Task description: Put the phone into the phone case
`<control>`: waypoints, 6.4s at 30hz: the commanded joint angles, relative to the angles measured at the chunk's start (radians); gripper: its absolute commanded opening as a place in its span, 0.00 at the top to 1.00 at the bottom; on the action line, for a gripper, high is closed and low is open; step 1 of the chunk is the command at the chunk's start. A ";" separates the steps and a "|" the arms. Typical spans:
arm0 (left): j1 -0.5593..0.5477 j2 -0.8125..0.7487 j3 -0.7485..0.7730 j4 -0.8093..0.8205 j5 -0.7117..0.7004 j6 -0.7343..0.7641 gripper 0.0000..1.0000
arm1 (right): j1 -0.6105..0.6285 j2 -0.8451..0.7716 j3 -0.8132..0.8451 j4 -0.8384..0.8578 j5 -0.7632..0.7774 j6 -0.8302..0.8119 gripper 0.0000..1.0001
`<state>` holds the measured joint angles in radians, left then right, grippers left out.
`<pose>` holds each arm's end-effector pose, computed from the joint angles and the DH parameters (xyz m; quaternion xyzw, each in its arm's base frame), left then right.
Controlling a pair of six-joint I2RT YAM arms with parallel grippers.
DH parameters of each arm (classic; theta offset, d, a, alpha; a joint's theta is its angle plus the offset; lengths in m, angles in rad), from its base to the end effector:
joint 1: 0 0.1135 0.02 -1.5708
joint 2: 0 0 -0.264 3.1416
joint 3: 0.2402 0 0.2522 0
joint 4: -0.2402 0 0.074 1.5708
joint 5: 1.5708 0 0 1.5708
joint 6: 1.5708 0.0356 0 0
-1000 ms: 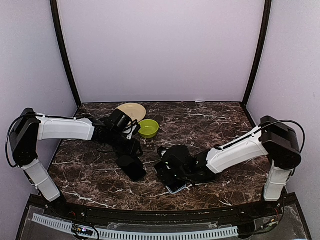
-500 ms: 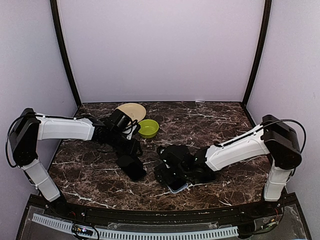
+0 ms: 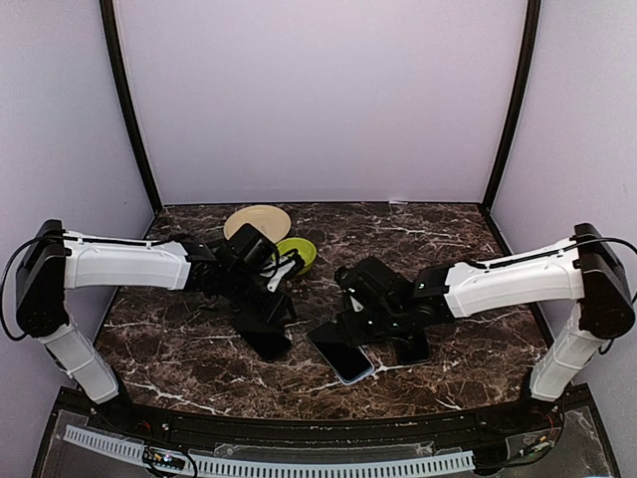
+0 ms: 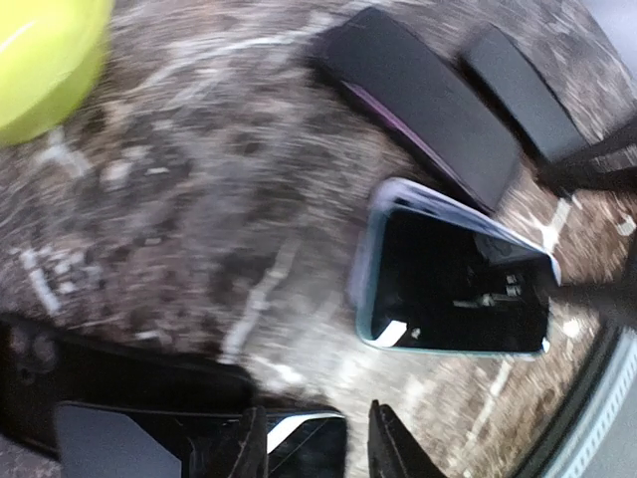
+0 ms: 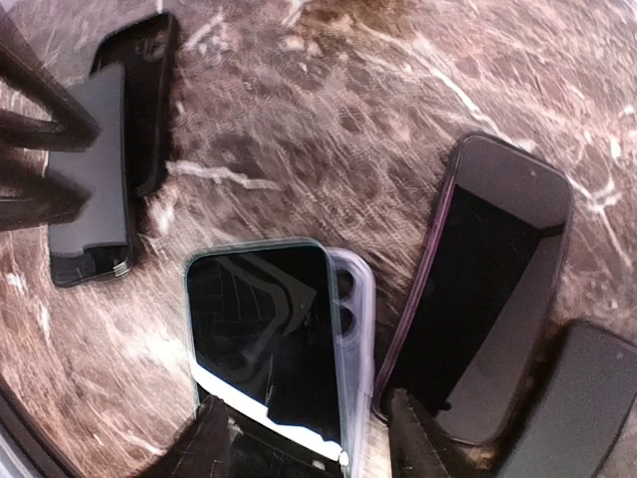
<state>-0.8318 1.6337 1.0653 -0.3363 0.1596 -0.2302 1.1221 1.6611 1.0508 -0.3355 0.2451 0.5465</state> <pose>0.2267 -0.2572 0.2099 0.3040 0.8920 -0.2300 0.2429 0.1563 0.3048 0.1972 -0.2320 0.9163 0.1479 0.2911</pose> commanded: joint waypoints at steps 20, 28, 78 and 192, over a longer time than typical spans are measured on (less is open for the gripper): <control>-0.114 0.222 0.089 -0.046 -0.004 0.178 0.92 | -0.079 -0.026 -0.186 0.034 -0.123 0.115 0.97; -0.127 0.274 0.126 -0.052 0.000 0.191 0.93 | -0.087 0.010 -0.191 0.018 -0.105 0.101 1.00; -0.012 0.101 0.071 -0.054 -0.018 0.131 0.71 | 0.113 0.187 -0.090 -0.133 -0.035 -0.002 1.00; -0.013 -0.001 -0.194 0.812 0.372 -0.187 1.00 | 0.114 -0.216 -0.191 0.420 0.158 -0.219 0.04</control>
<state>-0.8509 1.6112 0.8684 0.5735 0.4625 -0.6090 1.2518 1.4956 0.8921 -0.0048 0.5446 0.3805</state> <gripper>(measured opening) 0.193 0.781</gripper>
